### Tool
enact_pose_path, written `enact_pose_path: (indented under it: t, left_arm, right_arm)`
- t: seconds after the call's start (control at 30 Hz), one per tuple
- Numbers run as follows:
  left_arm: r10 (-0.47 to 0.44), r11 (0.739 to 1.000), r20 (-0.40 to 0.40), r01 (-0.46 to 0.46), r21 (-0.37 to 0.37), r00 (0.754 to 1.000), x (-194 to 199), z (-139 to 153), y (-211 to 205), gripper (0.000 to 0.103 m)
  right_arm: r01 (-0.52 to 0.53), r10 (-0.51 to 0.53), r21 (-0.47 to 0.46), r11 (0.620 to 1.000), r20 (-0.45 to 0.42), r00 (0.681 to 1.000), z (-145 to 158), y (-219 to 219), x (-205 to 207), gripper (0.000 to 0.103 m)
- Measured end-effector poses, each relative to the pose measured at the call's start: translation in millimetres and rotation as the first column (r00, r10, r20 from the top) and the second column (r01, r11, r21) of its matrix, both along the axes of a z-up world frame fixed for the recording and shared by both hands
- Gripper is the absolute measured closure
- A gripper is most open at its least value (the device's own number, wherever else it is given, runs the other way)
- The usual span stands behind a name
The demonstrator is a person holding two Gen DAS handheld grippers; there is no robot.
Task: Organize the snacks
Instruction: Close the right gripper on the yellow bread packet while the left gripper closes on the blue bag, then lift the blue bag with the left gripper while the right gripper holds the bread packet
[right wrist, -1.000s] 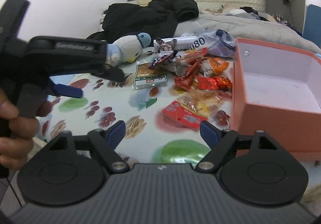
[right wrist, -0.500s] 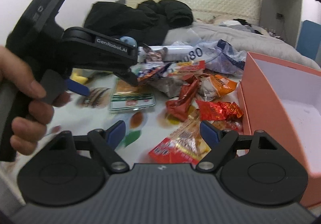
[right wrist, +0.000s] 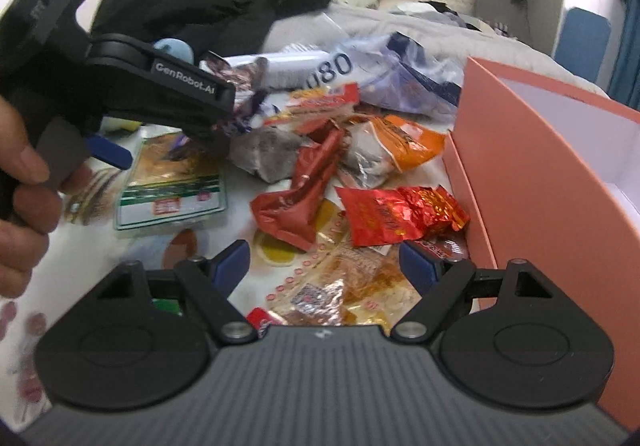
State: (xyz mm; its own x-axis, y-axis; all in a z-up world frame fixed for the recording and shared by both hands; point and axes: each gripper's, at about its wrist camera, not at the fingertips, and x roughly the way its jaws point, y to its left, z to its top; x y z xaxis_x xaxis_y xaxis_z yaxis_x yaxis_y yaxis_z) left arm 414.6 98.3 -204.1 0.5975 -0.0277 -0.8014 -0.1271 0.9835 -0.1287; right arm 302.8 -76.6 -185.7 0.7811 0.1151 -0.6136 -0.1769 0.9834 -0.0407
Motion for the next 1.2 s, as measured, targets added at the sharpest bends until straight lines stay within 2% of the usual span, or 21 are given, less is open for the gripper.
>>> enact_pose_path:
  t: [0.13,0.2,0.37,0.47,0.53,0.6,0.73,0.8,0.97,1.0,1.07,1.1,1.2]
  left_arm:
    - [-0.005,0.997,-0.025,0.007,0.082,1.0,6,-11,-2,0.003]
    - [-0.006,0.996,-0.04,0.01,0.089,0.999,9,-20,1,0.003]
    - [-0.009,0.995,-0.045,0.014,0.095,0.999,10,-29,7,0.003]
    - [-0.036,0.992,-0.063,0.043,0.116,0.997,9,-29,6,0.005]
    - [-0.035,0.992,-0.063,0.042,0.115,0.997,7,-28,7,0.01]
    - [-0.031,0.993,-0.058,0.037,0.114,0.998,1,-26,10,0.018]
    - [-0.029,0.992,-0.056,0.035,0.121,0.998,-14,-23,10,0.03]
    - [-0.024,0.992,-0.054,0.031,0.121,0.998,-22,-21,11,0.039]
    - [-0.014,0.992,-0.05,0.02,0.128,0.999,-47,-18,7,0.06]
    - [-0.025,0.992,-0.049,0.031,0.125,0.998,-52,-17,6,0.073]
    - [-0.038,0.994,-0.056,0.044,0.104,0.998,-62,-14,3,0.087]
    - [-0.045,0.994,-0.059,0.051,0.097,0.997,-67,-13,1,0.091]
    - [-0.081,0.993,-0.052,0.085,0.085,0.995,-81,-7,-4,0.091]
  right_arm:
    - [0.047,-0.049,-0.078,0.996,-0.022,0.999,-10,4,7,0.02]
    - [0.05,-0.055,-0.091,0.995,-0.059,0.997,-16,5,11,0.02]
    - [0.059,-0.055,0.03,0.998,-0.111,0.992,-20,-8,15,0.019]
    - [0.029,-0.025,0.036,0.999,-0.111,0.993,-21,-9,14,0.023]
    - [0.007,-0.002,0.04,0.999,-0.107,0.994,-20,-8,14,0.031]
    - [-0.01,0.015,0.044,0.999,-0.108,0.994,-19,-6,12,0.045]
    - [-0.04,0.045,0.048,0.998,-0.11,0.993,-15,-3,4,0.059]
    - [-0.051,0.057,0.056,0.997,-0.116,0.992,-14,-3,3,0.066]
    - [-0.083,0.09,0.059,0.995,-0.129,0.988,-10,-4,-9,0.074]
    - [-0.09,0.097,0.056,0.994,-0.129,0.987,-10,-3,-13,0.075]
    - [-0.105,0.111,0.056,0.993,-0.133,0.985,-8,-3,-21,0.076]
    - [-0.11,0.117,0.057,0.992,-0.136,0.984,-8,-4,-24,0.077]
    - [-0.128,0.136,0.062,0.99,-0.144,0.98,-5,-6,-35,0.078]
